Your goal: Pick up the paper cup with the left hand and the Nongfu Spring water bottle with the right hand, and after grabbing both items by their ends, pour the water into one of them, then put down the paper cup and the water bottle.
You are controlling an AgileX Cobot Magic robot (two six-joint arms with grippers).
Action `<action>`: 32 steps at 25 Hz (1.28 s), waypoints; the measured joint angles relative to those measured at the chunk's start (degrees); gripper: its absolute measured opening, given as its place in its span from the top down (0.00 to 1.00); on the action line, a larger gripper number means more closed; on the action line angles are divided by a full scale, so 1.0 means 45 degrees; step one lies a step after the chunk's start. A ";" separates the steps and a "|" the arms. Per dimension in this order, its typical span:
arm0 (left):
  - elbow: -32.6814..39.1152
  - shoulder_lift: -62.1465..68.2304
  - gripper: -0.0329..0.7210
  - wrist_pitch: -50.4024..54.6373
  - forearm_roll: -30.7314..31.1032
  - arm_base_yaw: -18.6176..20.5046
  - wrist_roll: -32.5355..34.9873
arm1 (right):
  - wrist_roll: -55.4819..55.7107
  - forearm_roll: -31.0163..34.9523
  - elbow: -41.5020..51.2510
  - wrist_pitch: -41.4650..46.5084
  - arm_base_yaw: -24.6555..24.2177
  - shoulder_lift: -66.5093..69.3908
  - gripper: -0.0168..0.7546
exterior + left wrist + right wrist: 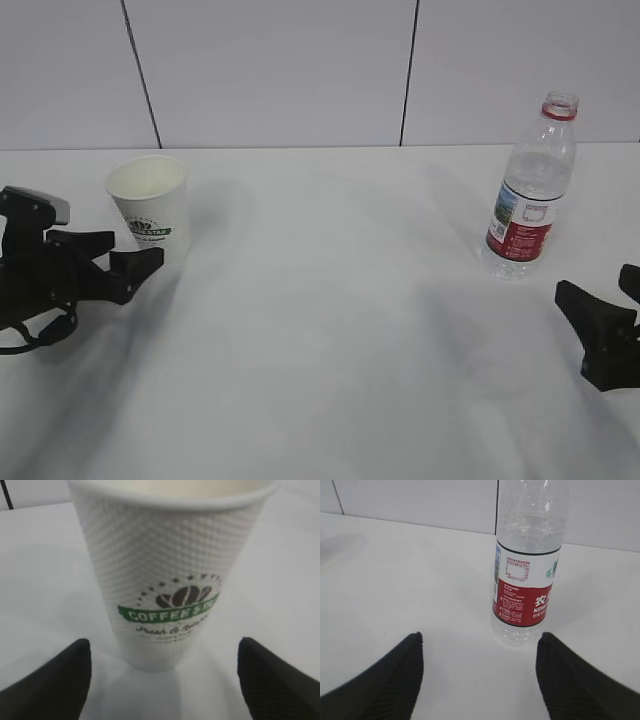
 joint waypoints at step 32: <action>-0.3460 0.2220 0.05 -0.0300 -0.0870 -0.1340 0.0585 | 0.0000 0.0044 0.0000 -0.0030 0.0000 0.0000 0.29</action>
